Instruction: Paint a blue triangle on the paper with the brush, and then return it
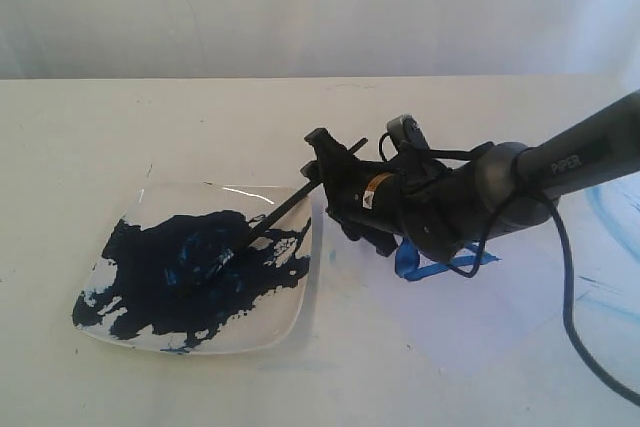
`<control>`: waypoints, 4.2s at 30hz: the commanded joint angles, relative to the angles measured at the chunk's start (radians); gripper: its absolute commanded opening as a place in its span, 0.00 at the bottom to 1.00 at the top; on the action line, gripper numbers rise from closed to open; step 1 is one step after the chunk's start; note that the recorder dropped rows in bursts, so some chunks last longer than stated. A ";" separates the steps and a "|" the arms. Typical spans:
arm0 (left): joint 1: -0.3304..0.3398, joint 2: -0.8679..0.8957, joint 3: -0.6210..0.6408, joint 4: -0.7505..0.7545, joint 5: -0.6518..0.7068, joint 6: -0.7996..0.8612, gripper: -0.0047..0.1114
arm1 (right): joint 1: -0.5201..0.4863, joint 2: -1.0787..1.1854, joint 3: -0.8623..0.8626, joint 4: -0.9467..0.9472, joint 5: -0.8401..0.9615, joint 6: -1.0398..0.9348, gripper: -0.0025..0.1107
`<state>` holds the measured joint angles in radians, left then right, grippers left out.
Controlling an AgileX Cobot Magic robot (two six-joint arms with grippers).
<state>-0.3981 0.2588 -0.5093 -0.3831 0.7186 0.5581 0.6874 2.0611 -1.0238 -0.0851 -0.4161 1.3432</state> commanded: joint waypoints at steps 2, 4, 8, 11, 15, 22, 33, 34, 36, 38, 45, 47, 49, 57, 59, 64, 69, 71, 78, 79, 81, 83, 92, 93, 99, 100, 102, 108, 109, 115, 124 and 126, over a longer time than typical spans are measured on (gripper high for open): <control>0.000 -0.008 0.006 -0.019 0.007 -0.004 0.04 | -0.014 -0.087 0.000 -0.013 0.110 -0.129 0.55; 0.000 -0.008 0.006 -0.019 0.007 -0.004 0.04 | -0.014 -0.138 0.000 -0.020 0.119 -0.185 0.55; 0.000 -0.008 0.006 -0.019 0.007 -0.004 0.04 | -0.014 -0.270 0.000 -0.020 0.183 -0.325 0.55; 0.000 -0.008 0.006 -0.019 0.007 -0.004 0.04 | -0.021 -0.370 0.000 -0.020 0.321 -0.495 0.55; 0.000 -0.008 0.006 -0.019 0.007 -0.004 0.04 | -0.024 -0.487 0.000 -0.023 0.442 -0.732 0.52; 0.000 -0.008 0.006 -0.019 -0.006 -0.004 0.04 | -0.020 -0.763 0.048 -0.023 0.673 -0.978 0.11; 0.000 -0.008 0.006 -0.139 -0.136 -0.005 0.04 | -0.020 -1.199 0.328 -0.254 0.705 -0.984 0.02; 0.000 -0.008 0.008 -0.139 -0.150 -0.005 0.04 | -0.020 -1.227 0.346 -0.289 0.713 -0.984 0.02; 0.000 -0.008 0.008 -0.135 -0.181 -0.005 0.04 | -0.020 -1.268 0.372 -0.328 0.735 -0.982 0.02; 0.000 -0.008 0.008 -0.135 -0.204 -0.005 0.04 | -0.020 -1.297 0.384 -0.353 0.764 -0.982 0.02; 0.000 -0.008 0.008 -0.131 -0.196 -0.005 0.04 | -0.020 -1.338 0.386 -0.357 0.811 -0.982 0.02; 0.000 -0.008 0.008 -0.131 -0.196 -0.005 0.04 | -0.020 -1.338 0.386 -0.357 0.811 -0.982 0.02; 0.000 -0.008 0.008 -0.131 -0.196 -0.005 0.04 | -0.020 -1.338 0.386 -0.357 0.811 -0.982 0.02; 0.018 -0.026 0.008 -0.131 -0.196 -0.005 0.04 | -0.020 -1.338 0.386 -0.357 0.811 -0.982 0.02; 0.086 -0.069 0.008 -0.147 -0.184 -0.005 0.04 | -0.020 -1.338 0.386 -0.357 0.811 -0.982 0.02; 0.317 -0.188 0.008 -0.147 -0.182 -0.005 0.04 | -0.020 -1.338 0.386 -0.357 0.811 -0.982 0.02; 0.455 -0.259 0.020 -0.140 -0.187 -0.005 0.04 | -0.020 -1.338 0.386 -0.357 0.812 -0.982 0.02; 0.457 -0.259 0.044 -0.144 -0.199 -0.005 0.04 | -0.020 -1.338 0.386 -0.355 0.818 -0.982 0.02; 0.455 -0.259 0.269 -0.147 -0.363 -0.005 0.04 | -0.020 -1.338 0.386 -0.355 0.818 -0.982 0.02; 0.455 -0.259 0.312 -0.147 -0.388 -0.005 0.04 | -0.020 -1.338 0.386 -0.355 0.818 -0.982 0.02; 0.455 -0.259 0.398 -0.147 -0.428 -0.005 0.04 | -0.020 -1.338 0.386 -0.355 0.818 -0.982 0.02; 0.455 -0.259 0.473 -0.147 -0.450 -0.005 0.04 | -0.020 -1.338 0.386 -0.355 0.818 -0.982 0.02; 0.455 -0.259 0.509 -0.151 -0.485 -0.002 0.04 | -0.020 -1.338 0.386 -0.357 0.811 -0.982 0.02; 0.455 -0.259 0.509 -0.151 -0.485 -0.002 0.04 | -0.020 -1.338 0.386 -0.357 0.811 -0.982 0.02; 0.455 -0.259 0.509 -0.151 -0.485 -0.002 0.04 | -0.020 -1.338 0.386 -0.357 0.811 -0.982 0.02; 0.455 -0.259 0.509 -0.149 -0.485 -0.002 0.04 | -0.020 -1.338 0.386 -0.357 0.811 -0.982 0.02; 0.455 -0.259 0.509 -0.082 -0.494 -0.002 0.04 | -0.020 -1.338 0.386 -0.357 0.811 -0.982 0.02; 0.425 -0.259 0.509 0.282 -0.473 -0.527 0.04 | -0.020 -1.338 0.386 -0.357 0.811 -0.982 0.02; 0.423 -0.259 0.509 0.327 -0.473 -0.586 0.04 | -0.020 -1.338 0.386 -0.357 0.811 -0.982 0.02; 0.421 -0.259 0.509 0.402 -0.472 -0.703 0.04 | -0.020 -1.338 0.386 -0.357 0.811 -0.982 0.02; 0.421 -0.259 0.509 0.399 -0.472 -0.632 0.04 | -0.020 -1.338 0.386 -0.357 0.811 -0.982 0.02; 0.421 -0.259 0.509 0.399 -0.472 -0.632 0.04 | -0.020 -1.338 0.386 -0.357 0.811 -0.982 0.02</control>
<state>0.0329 0.0046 -0.0036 0.0176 0.2383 -0.0766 0.6690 0.7305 -0.6421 -0.4302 0.3976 0.3708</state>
